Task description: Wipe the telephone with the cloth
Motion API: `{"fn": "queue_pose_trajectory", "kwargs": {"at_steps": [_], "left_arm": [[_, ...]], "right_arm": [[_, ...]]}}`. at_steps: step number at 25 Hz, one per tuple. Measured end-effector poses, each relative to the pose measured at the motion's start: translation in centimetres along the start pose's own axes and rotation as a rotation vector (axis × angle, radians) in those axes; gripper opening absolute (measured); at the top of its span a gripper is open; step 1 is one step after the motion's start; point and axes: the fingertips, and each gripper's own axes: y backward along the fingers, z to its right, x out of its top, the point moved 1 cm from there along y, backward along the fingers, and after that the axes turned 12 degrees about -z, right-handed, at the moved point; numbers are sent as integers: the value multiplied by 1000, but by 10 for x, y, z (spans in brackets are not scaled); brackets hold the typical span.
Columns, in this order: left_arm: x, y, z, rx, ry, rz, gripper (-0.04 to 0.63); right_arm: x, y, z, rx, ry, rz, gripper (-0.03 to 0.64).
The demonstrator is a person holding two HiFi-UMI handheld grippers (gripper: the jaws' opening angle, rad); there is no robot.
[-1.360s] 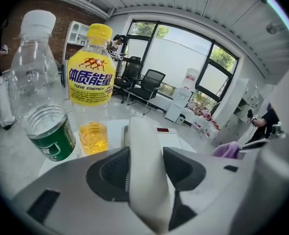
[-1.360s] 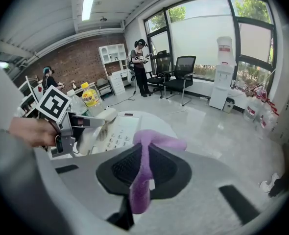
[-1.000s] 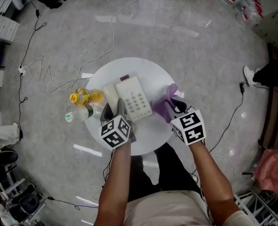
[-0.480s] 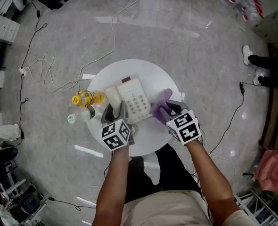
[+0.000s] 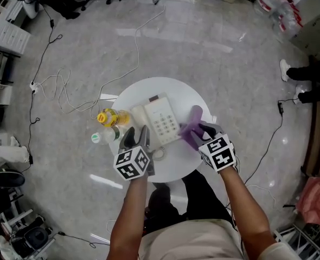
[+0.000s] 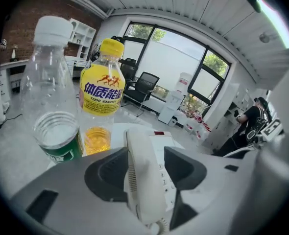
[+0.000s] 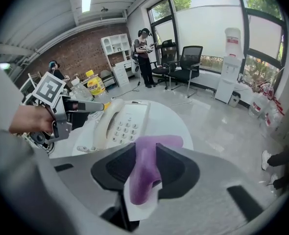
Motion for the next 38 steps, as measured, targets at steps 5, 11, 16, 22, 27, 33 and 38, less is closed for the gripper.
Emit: {"fn": "queue_pose_trajectory", "kwargs": {"at_steps": [5, 11, 16, 22, 27, 33, 38], "left_arm": [[11, 33, 14, -57, -61, 11, 221], [42, 94, 44, -168, -190, 85, 214], [73, 157, 63, -243, -335, 176, 156], [94, 232, 82, -378, -429, 251, 41], [103, 299, 99, -444, -512, 273, 28], [108, 356, 95, -492, -542, 329, 28], [114, 400, 88, -488, -560, 389, 29]], "right_arm": [[17, 30, 1, -30, -17, 61, 120], [48, 82, -17, 13, -30, 200, 68], [76, 142, -38, 42, -32, 352, -5], [106, 225, -67, 42, -9, 544, -8], [122, 291, -104, 56, 40, 639, -9], [126, 343, -145, 47, 82, 707, -9], [125, 374, -176, 29, 118, 732, -9]]}}
